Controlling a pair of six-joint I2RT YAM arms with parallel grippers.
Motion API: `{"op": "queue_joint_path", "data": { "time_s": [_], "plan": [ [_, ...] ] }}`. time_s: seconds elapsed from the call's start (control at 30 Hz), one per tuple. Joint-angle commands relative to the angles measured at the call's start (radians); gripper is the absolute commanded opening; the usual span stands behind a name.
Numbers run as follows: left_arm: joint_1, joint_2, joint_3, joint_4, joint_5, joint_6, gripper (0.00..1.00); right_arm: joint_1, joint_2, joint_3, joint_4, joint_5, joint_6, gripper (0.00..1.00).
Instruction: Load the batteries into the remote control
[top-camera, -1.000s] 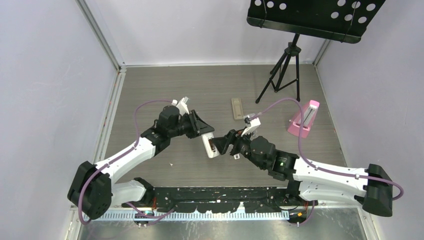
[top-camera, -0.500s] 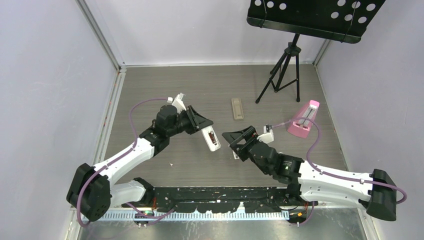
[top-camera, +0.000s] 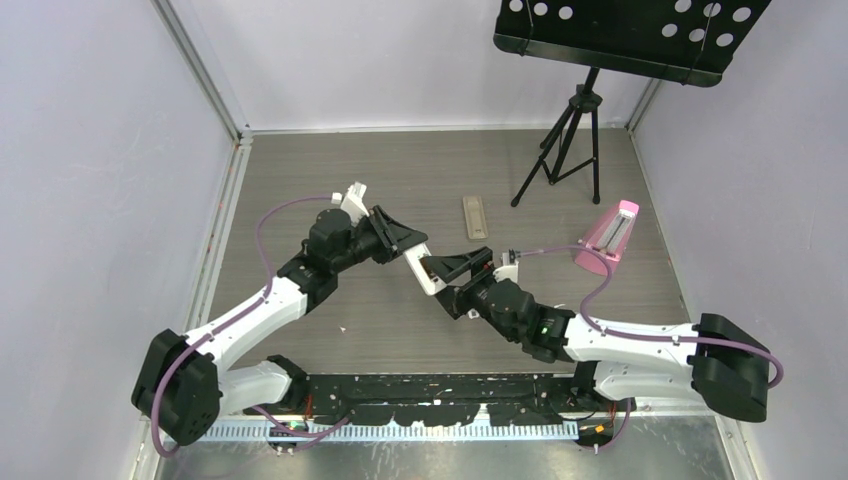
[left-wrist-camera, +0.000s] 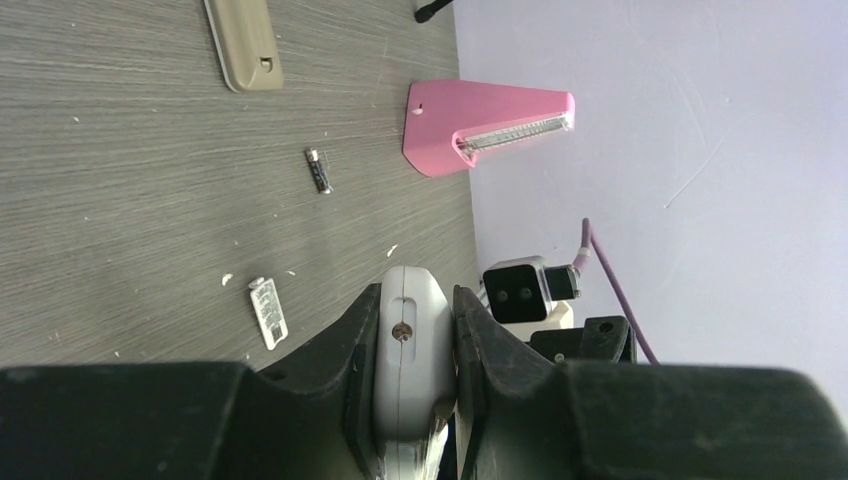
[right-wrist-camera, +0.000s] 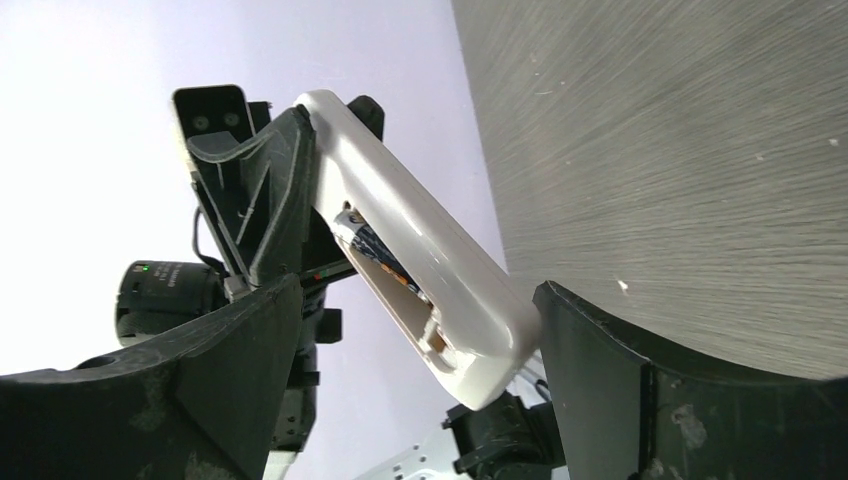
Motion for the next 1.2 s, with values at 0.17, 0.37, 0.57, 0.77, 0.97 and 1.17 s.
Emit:
{"op": "queue_joint_path", "data": {
  "time_s": [0.17,0.37,0.57,0.77,0.97,1.17],
  "plan": [
    [0.004,-0.05,0.002,0.068,0.038,-0.011,0.0,-0.031,0.016,-0.021,0.205,0.005,0.032,0.93],
    [0.004,-0.039,0.004,0.106,0.094,0.01,0.0,-0.059,0.04,-0.011,0.21,-0.04,0.052,0.87],
    [0.004,-0.031,0.01,0.107,0.128,0.033,0.0,-0.084,0.069,-0.003,0.23,-0.1,0.063,0.83],
    [0.004,-0.022,0.012,0.107,0.142,0.039,0.0,-0.105,0.099,-0.005,0.259,-0.148,0.071,0.79],
    [0.004,-0.012,0.019,0.096,0.142,0.037,0.0,-0.111,0.11,-0.014,0.27,-0.164,0.069,0.74],
    [0.004,-0.001,0.033,0.076,0.137,0.029,0.0,-0.114,0.112,-0.034,0.295,-0.16,0.06,0.67]
  ]
}}
